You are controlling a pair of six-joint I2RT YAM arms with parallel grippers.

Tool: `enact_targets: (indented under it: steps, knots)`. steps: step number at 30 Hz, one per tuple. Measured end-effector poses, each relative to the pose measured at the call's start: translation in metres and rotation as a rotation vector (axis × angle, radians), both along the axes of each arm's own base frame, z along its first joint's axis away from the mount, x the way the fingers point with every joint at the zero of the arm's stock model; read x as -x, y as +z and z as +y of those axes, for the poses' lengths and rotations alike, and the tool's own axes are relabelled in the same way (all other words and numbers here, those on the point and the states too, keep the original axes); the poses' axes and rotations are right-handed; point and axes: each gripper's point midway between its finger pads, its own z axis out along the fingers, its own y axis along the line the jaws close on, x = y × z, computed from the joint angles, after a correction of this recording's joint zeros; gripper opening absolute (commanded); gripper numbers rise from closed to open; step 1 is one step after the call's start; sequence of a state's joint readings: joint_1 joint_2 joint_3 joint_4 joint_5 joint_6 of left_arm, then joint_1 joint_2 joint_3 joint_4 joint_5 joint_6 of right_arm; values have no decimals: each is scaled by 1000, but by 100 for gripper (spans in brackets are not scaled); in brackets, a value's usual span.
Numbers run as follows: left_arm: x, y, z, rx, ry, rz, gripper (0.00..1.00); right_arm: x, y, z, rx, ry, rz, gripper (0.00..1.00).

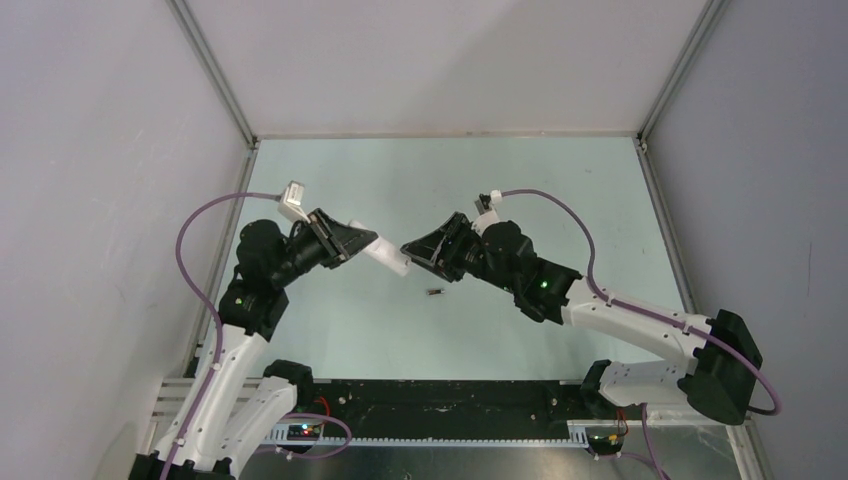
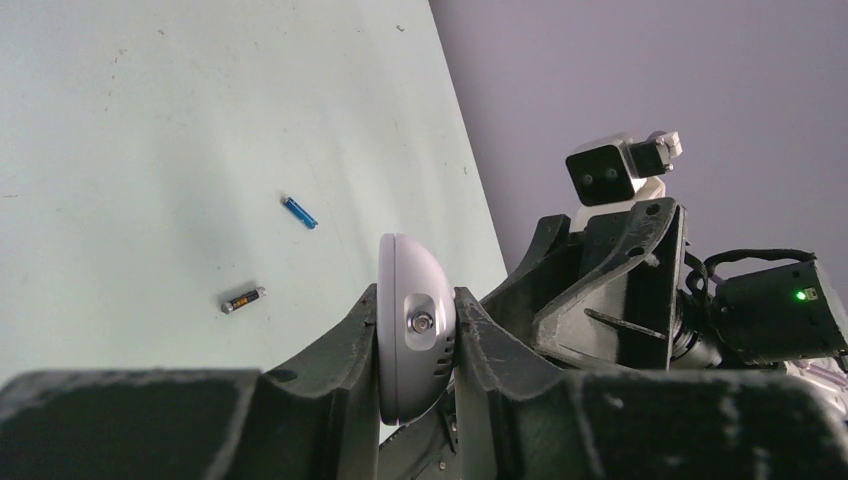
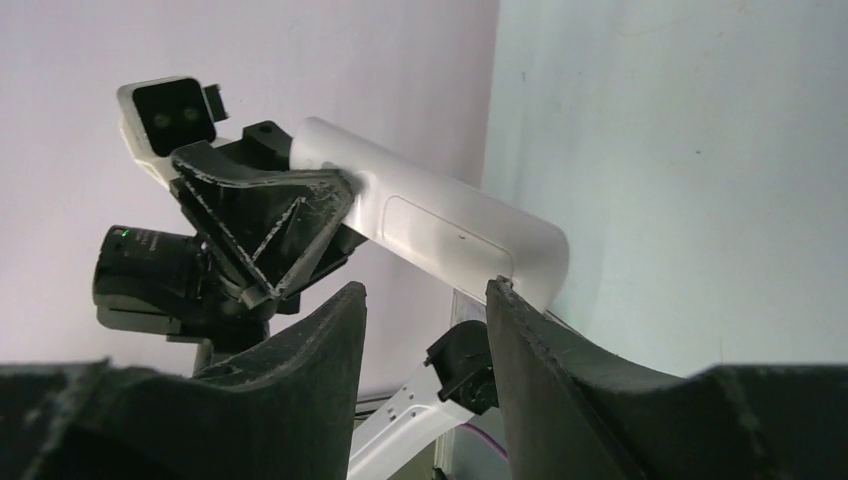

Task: Load the batteries into the remote control
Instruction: Remove the battery cover from the remote control.

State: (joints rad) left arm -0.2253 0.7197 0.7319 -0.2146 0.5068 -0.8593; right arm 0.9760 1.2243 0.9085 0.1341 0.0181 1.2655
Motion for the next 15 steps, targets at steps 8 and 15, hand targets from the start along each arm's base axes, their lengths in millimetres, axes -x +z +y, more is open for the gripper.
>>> enact_targets:
  steps: [8,15]
  knots:
    - [0,-2,1,-6,3,6,0,1,-11,-4,32,-13,42,44]
    - [0,-3,1,-6,3,10,0,2,-11,-3,29,-12,47,43]
